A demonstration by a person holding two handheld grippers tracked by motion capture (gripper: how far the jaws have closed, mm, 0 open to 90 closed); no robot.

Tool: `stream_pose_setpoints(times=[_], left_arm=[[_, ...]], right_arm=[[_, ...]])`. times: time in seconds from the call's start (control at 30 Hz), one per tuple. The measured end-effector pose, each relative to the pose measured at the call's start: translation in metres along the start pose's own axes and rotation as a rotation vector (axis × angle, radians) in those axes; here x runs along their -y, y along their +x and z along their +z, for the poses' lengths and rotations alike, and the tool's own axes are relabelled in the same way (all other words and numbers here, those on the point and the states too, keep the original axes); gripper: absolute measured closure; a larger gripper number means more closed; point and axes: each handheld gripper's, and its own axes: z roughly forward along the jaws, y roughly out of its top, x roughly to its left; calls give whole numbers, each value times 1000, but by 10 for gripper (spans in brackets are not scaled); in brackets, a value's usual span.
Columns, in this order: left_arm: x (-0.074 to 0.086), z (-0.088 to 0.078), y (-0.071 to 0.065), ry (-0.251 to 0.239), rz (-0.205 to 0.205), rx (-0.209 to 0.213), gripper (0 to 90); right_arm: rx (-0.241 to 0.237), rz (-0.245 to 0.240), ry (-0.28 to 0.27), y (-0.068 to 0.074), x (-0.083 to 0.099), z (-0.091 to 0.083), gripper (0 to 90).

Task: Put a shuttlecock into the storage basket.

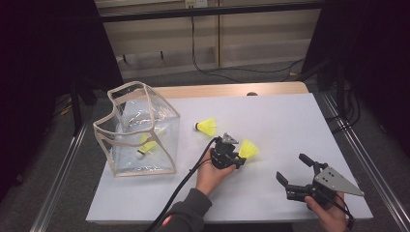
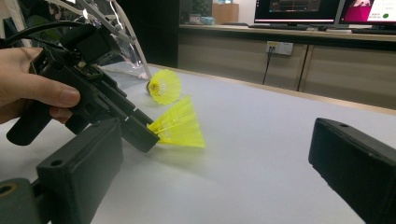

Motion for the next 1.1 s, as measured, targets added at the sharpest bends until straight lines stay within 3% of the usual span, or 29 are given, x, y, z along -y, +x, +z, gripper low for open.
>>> stream_pose_setpoints(times=[0.1, 1.1], left_arm=[[-1, -4, 1, 0, -17, 11, 647], [-8, -42, 12, 17, -38, 17, 647]], right_arm=[[1, 1, 0, 0, 0, 0, 27], [3, -1, 1, 1, 0, 0, 27]])
